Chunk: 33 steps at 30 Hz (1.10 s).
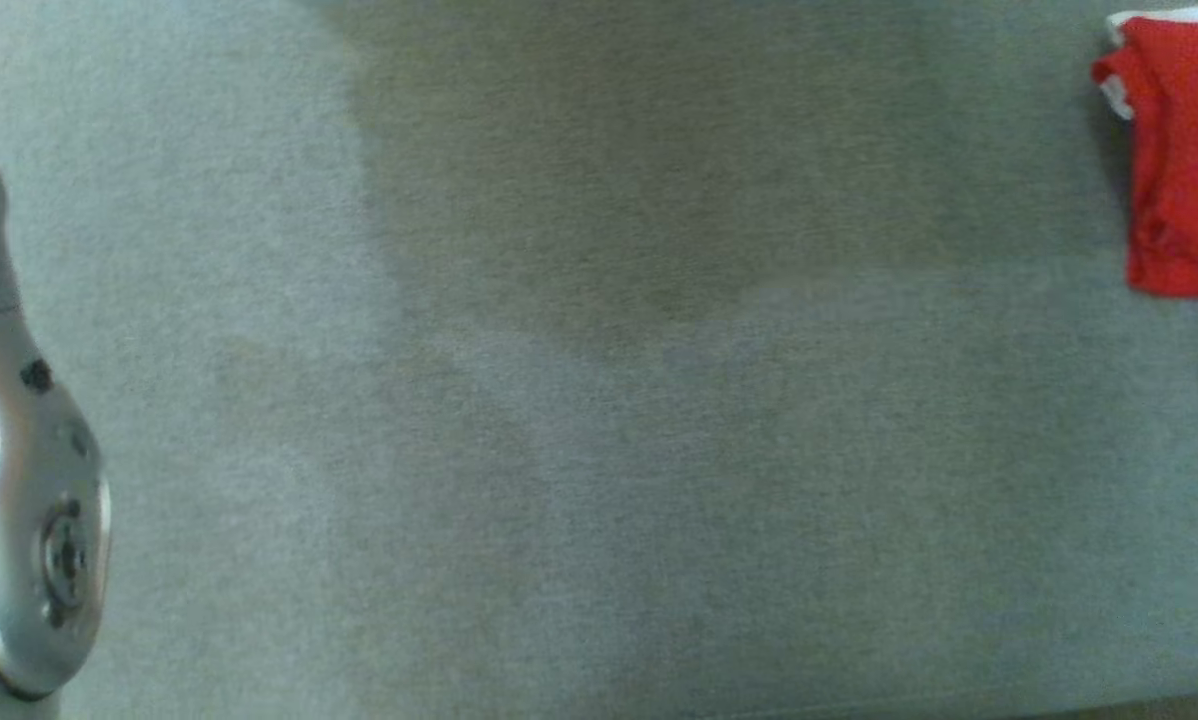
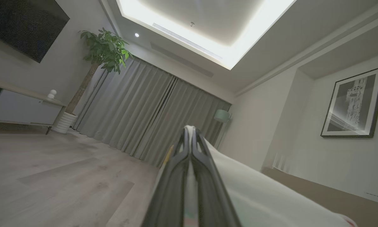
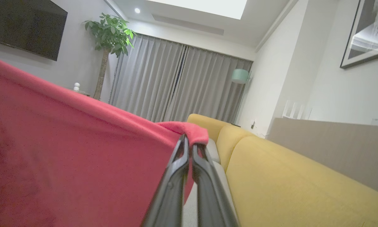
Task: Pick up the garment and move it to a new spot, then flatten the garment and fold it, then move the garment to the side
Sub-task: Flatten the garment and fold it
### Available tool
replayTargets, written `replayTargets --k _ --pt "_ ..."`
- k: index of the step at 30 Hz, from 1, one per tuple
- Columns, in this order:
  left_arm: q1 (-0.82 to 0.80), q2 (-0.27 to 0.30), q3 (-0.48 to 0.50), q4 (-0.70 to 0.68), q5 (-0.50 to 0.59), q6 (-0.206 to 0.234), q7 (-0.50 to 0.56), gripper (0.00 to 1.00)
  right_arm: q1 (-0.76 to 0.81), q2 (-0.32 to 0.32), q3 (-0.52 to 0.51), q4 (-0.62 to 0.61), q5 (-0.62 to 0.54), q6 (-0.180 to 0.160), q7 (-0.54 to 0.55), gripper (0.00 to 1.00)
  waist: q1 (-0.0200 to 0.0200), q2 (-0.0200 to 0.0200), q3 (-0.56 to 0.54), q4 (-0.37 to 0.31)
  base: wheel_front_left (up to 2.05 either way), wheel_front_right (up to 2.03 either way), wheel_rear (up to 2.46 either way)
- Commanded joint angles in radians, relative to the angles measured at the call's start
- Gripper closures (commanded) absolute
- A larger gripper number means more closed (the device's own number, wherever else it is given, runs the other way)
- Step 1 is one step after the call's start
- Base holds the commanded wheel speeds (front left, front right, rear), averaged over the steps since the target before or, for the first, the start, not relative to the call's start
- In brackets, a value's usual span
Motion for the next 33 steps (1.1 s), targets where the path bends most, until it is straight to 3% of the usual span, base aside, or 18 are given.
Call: replayTargets --k 1,8,17,23,33 --pt "-0.02 0.056 0.016 0.0 0.01 -0.008 -0.024 1.0 -0.007 0.013 -0.018 0.017 -0.011 -0.001 -0.026 1.0 -0.0006 0.0 0.007 0.014 0.0 0.0 0.0" --pt "0.071 0.019 -0.023 0.166 0.015 -0.077 -0.088 1.0 0.066 0.024 0.04 0.236 -0.002 -0.001 -0.09 1.0 -0.0006 0.0 -0.003 0.045 0.0 0.0 0.0" --pt "0.393 -0.02 -0.071 0.262 0.013 -0.119 -0.112 1.0 0.287 0.005 0.223 0.411 0.133 -0.001 -0.057 1.0 -0.0006 0.0 -0.084 0.071 0.0 0.0 0.0" --pt "0.602 -0.032 -0.112 0.23 0.003 -0.126 -0.115 1.0 0.406 -0.044 0.359 0.415 0.261 -0.001 0.023 1.0 -0.0006 0.0 -0.159 0.077 0.0 0.0 0.0" --pt "0.82 -0.008 -0.182 0.122 0.006 -0.128 -0.1 1.0 0.525 -0.156 0.551 0.287 0.457 -0.001 0.135 1.0 -0.0006 0.0 -0.256 0.074 0.0 0.0 0.0"
